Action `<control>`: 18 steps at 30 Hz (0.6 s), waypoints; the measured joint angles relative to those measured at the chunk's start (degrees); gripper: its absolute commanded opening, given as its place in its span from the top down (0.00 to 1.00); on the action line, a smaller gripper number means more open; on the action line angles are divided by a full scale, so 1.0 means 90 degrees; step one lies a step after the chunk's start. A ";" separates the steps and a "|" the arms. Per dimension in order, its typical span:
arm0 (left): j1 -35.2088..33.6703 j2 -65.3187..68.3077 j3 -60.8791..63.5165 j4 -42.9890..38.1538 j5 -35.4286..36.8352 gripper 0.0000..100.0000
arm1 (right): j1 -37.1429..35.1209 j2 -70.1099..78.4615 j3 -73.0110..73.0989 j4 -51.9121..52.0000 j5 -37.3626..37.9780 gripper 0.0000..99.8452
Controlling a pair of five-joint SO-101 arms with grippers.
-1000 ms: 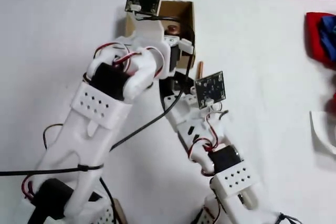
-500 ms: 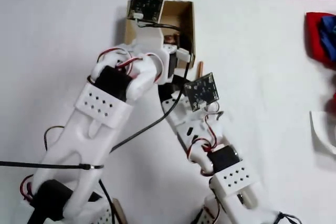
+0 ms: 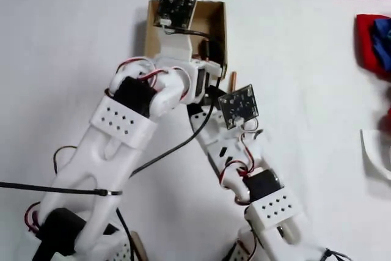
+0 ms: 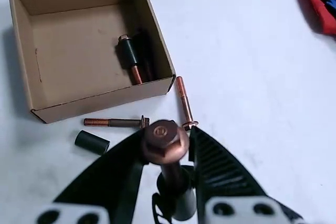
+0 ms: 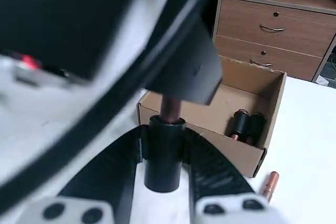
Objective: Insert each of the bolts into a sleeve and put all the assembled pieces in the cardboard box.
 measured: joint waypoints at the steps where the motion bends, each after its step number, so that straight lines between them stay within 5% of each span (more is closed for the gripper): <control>1: 0.0000 0.0000 0.0000 0.0039 0.0000 0.88 | 0.0000 0.0000 0.0000 0.0000 0.0000 0.98; 18: 0.0020 -0.1504 0.0000 0.1368 -0.0010 0.82 | -0.0020 0.0000 -0.0020 -0.0010 0.0059 0.98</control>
